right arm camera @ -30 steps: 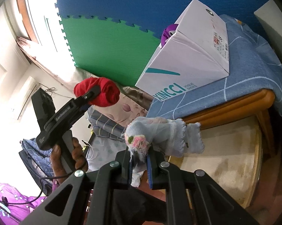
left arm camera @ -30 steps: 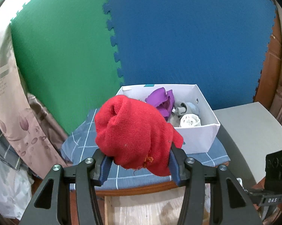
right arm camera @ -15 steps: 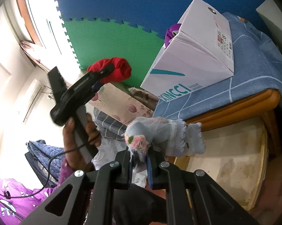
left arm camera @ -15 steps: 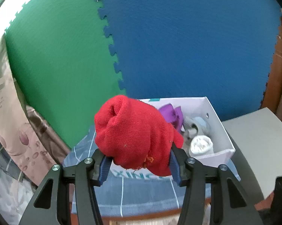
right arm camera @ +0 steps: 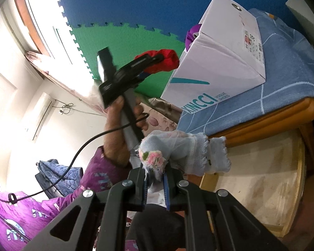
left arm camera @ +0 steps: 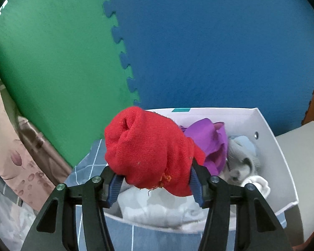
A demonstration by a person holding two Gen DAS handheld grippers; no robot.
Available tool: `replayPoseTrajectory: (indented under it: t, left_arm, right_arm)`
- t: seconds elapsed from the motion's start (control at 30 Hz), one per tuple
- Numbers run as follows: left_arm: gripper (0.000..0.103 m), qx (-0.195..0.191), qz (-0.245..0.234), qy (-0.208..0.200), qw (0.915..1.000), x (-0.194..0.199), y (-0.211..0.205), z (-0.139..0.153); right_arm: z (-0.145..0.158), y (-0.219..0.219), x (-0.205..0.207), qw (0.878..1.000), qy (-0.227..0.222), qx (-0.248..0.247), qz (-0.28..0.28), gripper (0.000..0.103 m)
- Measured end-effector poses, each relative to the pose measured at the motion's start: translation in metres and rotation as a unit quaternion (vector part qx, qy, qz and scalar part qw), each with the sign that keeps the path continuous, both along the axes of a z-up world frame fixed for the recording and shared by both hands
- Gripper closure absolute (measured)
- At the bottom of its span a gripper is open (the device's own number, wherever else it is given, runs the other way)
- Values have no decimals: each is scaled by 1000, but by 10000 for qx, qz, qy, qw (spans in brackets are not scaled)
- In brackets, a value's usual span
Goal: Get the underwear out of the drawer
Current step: 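Carry the red cloth into the white shoebox and open left gripper, then carry the floral underwear into the white shoebox and open right gripper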
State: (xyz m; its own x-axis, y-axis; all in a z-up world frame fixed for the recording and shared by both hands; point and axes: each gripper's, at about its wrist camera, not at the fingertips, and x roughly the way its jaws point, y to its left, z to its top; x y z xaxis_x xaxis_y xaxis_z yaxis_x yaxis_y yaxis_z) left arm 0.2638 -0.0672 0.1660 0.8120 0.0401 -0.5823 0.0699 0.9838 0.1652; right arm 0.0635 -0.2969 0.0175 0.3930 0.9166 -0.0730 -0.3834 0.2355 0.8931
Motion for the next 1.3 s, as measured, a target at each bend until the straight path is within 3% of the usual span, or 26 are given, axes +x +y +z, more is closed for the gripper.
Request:
replayPoseTrajectory:
  t: [0.2, 0.27, 0.4, 0.57, 0.83, 1.07, 1.17, 1.3]
  left_arm:
    - [31, 52, 172, 239, 9996, 26, 1, -19]
    - [15, 172, 301, 307, 9989, 31, 1, -25]
    - [1, 280, 382, 224, 9986, 29, 0, -29]
    - [0, 678, 438, -81, 9967, 19, -4, -27]
    - [0, 109, 306, -280, 9991, -20, 14, -7]
    - [0, -193, 276, -208, 9992, -60, 30, 2]
    - [0, -249, 277, -252, 9990, -78, 36, 3]
    - [0, -347, 321, -211, 9987, -97, 46, 0]
  right_arm:
    - [0, 4, 4, 10000, 3, 50, 61, 91]
    - [-1, 5, 6, 10000, 12, 64, 70, 91]
    - [-2, 5, 8, 9999, 48, 116, 66, 91]
    - [0, 7, 7, 9999, 23, 113, 83, 91]
    - [17, -5, 3, 9994, -298, 190, -67, 91]
    - [69, -31, 21, 9956, -785, 133, -493, 91]
    - [103, -32, 45, 9923, -1058, -192, -621, 91]
    - [136, -24, 89, 9892, -1095, -590, -773, 89]
